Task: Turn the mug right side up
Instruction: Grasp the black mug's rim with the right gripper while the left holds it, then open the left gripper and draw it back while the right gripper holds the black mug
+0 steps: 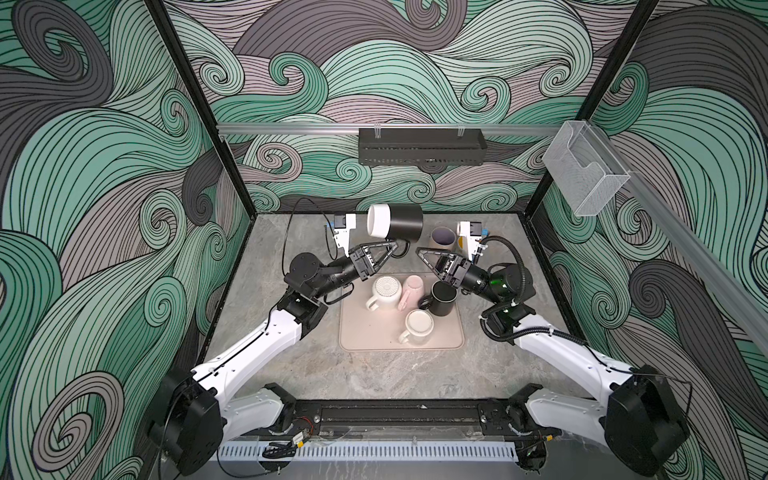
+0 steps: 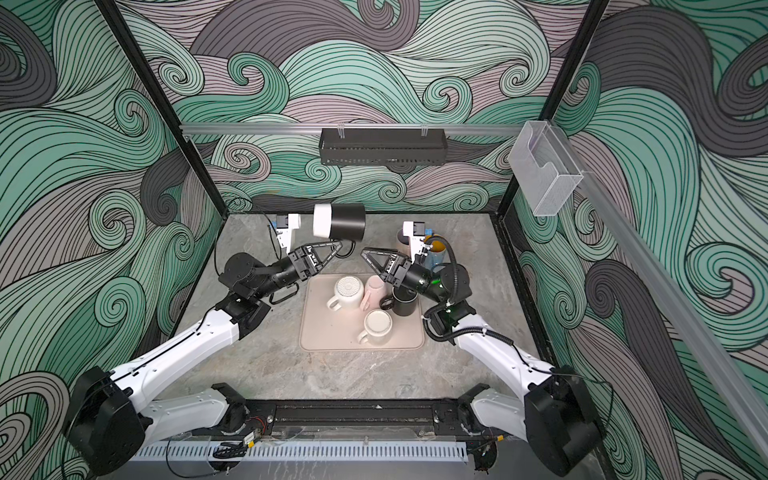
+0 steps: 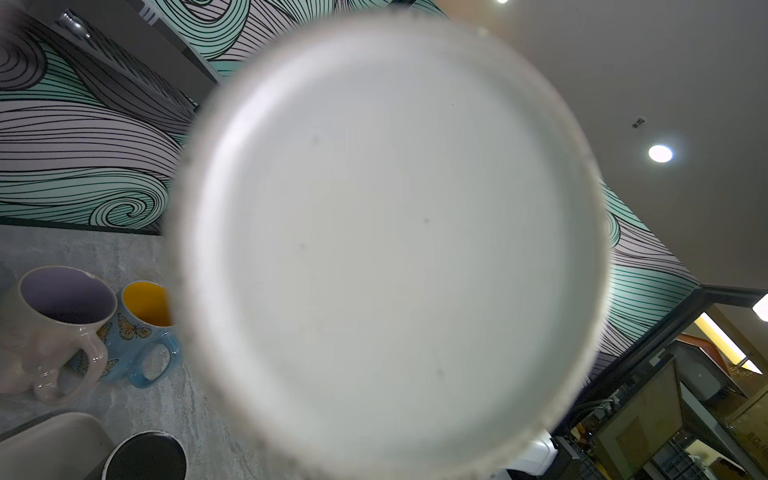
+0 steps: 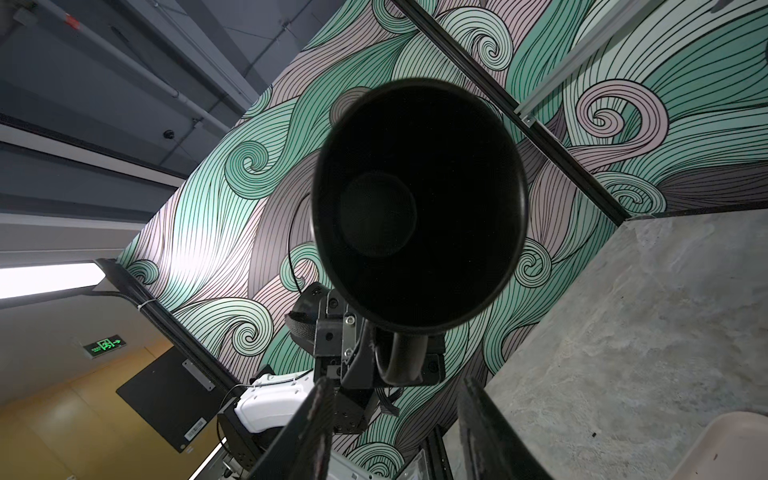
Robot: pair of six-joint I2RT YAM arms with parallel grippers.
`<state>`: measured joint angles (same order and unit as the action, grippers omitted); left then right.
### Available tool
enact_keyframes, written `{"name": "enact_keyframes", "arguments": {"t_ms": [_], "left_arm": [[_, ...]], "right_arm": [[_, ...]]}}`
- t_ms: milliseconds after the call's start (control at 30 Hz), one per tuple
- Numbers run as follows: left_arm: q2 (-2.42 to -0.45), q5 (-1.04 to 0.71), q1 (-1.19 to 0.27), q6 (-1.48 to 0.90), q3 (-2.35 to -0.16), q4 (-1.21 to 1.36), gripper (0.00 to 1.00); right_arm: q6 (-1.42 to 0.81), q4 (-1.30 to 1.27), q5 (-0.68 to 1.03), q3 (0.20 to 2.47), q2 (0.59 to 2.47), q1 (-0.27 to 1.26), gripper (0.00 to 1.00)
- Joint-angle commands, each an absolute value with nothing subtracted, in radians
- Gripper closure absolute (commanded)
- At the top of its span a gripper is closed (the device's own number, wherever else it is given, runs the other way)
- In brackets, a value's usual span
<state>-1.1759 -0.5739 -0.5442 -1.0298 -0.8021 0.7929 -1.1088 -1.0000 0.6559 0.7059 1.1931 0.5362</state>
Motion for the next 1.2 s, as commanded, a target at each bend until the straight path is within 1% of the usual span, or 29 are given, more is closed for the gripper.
{"name": "enact_keyframes", "arguments": {"t_ms": [0, 333, 667, 867, 1167], "left_arm": [[-1.180, -0.604, -0.538, -1.057, -0.836, 0.967, 1.00], [-1.193, -0.607, -0.543, -1.064, -0.827, 0.988, 1.00], [-1.217, -0.609, -0.563, -1.075, -0.815, 1.023, 1.00], [-1.224, -0.606, -0.568, -1.075, -0.806, 1.029, 1.00], [-1.241, -0.609, -0.575, -1.086, -0.799, 1.043, 1.00]], "right_arm": [[-1.132, -1.059, 0.676, 0.749, 1.222, 0.550, 0.51], [-1.167, -1.106, 0.657, 0.793, 1.308, 0.561, 0.52], [-1.275, -1.244, 0.621, 0.829, 1.402, 0.563, 0.61], [-1.277, -1.242, 0.618, 0.856, 1.407, 0.566, 0.64], [-1.269, -1.229, 0.606, 0.888, 1.416, 0.567, 0.64]]}}
